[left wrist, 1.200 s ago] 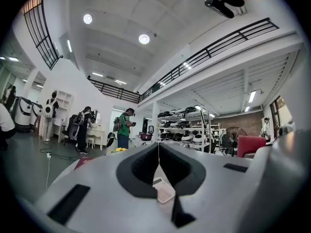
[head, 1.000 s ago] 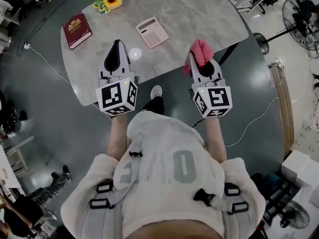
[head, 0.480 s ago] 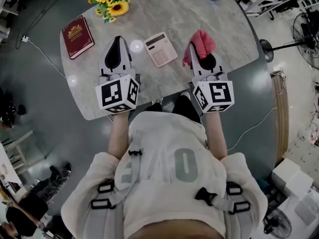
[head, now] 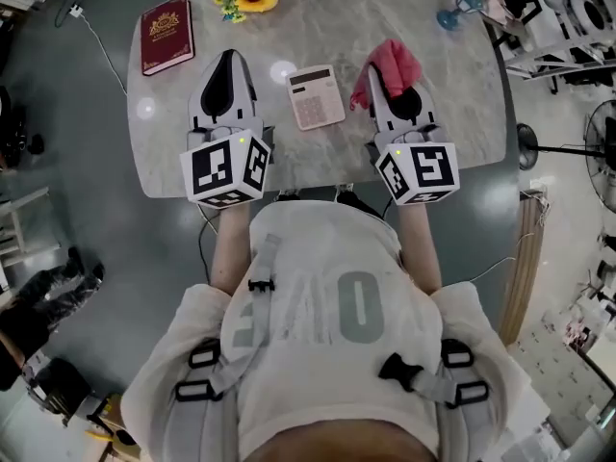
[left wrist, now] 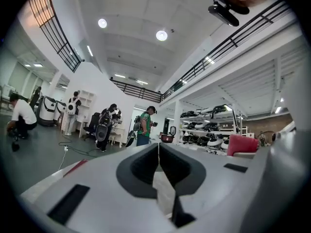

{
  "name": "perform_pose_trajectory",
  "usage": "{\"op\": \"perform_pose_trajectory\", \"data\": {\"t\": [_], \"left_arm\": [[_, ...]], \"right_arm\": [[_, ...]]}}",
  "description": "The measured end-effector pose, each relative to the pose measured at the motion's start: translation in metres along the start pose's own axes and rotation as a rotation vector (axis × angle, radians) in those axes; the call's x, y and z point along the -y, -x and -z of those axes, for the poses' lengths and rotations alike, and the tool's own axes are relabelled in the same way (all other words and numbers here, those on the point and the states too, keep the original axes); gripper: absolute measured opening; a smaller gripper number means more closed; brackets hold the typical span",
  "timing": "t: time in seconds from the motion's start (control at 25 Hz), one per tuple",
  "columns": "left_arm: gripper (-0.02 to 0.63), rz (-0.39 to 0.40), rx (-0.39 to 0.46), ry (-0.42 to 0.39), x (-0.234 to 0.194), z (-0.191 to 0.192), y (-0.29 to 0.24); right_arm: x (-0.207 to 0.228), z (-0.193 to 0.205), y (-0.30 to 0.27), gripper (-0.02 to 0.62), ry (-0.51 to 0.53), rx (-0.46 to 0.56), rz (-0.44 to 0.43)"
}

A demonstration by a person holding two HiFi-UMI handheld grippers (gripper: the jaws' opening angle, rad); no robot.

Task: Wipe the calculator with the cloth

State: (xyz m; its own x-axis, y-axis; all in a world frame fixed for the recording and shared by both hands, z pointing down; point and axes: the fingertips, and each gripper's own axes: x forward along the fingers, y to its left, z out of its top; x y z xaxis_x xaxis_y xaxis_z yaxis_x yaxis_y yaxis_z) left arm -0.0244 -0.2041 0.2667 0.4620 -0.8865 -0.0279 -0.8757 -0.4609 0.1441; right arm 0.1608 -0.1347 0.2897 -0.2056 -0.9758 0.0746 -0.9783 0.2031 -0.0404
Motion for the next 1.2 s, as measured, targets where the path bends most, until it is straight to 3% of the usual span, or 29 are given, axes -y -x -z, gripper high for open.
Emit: {"op": "perform_pose_trajectory", "data": {"t": [0.16,0.4,0.44,0.52,0.56,0.64,1.04,1.2], "left_arm": [[0.021,-0.041,0.019,0.006,0.005,-0.002,0.001],[0.026,-0.032,0.018,0.025,0.013,0.0,0.002],[0.051,-0.018,0.016,0.031,0.015,0.0,0.002],[0.238,0.036,0.006,0.051,0.023,0.001,-0.001],[0.292,0.06,-0.001,0.067,0.026,0.003,-0.002],[0.33,0.078,-0.02,0.098,0.028,0.008,-0.003],[0.344,0.026,-0.148,0.113,0.012,0.045,0.002],[0.365,0.019,-0.24,0.113,0.007,0.076,-0.001]], "right_arm": [[0.01,0.001,-0.004,0.057,0.0,-0.003,-0.046],[0.014,0.009,-0.004,0.056,-0.007,-0.012,-0.094],[0.014,0.009,-0.005,0.057,-0.01,-0.014,-0.1],[0.015,0.011,-0.006,0.057,-0.017,-0.017,-0.111],[0.015,0.012,-0.006,0.057,-0.02,-0.019,-0.116],[0.014,0.014,-0.007,0.057,-0.024,-0.022,-0.125],[0.0,0.024,-0.008,0.057,-0.028,-0.048,-0.161],[-0.002,0.03,-0.007,0.057,-0.024,-0.065,-0.163]]}}
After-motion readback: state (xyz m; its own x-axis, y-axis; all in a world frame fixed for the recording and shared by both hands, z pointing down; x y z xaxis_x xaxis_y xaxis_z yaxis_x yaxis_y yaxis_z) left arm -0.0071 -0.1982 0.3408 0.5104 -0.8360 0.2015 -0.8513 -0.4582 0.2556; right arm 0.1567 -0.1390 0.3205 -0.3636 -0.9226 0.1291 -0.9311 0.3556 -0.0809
